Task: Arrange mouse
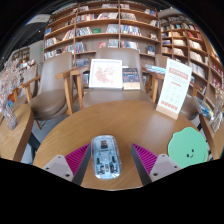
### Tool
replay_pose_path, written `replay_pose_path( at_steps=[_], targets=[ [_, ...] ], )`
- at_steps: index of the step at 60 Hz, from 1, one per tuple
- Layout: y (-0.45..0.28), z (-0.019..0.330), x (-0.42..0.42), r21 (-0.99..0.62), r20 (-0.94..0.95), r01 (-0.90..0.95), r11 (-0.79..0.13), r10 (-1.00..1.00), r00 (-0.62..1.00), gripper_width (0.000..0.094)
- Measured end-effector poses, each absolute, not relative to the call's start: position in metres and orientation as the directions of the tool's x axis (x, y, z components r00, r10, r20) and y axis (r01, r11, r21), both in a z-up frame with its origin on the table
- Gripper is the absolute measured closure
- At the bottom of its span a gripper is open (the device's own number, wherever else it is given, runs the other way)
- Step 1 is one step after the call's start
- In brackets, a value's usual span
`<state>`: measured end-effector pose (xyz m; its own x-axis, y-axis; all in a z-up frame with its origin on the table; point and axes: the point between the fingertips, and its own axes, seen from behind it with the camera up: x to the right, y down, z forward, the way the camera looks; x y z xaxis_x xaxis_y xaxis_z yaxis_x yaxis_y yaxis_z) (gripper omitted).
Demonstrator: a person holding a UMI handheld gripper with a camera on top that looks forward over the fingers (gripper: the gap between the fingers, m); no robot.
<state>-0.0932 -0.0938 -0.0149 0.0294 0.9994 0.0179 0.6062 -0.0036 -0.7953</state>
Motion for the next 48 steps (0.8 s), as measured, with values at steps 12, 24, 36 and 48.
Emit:
replay_pose_path(
  at_steps=[12,24,36,48],
  targets=[
    [-0.093,-0.016,-0.097,-0.785,0.034,0.619,-0.001,0.998,0.045,0.0493],
    [-0.085,0.028,-0.084,-0.809,0.027,0.588,0.003,0.999,0.032,0.0518],
    [-0.018,0.103,-0.065,-0.855,0.007,0.518,-0.029,0.998,0.067,0.0517],
    [0.105,0.092,-0.055,-0.842,0.071,0.538,-0.038,0.981,0.179,0.0518]
  ],
)
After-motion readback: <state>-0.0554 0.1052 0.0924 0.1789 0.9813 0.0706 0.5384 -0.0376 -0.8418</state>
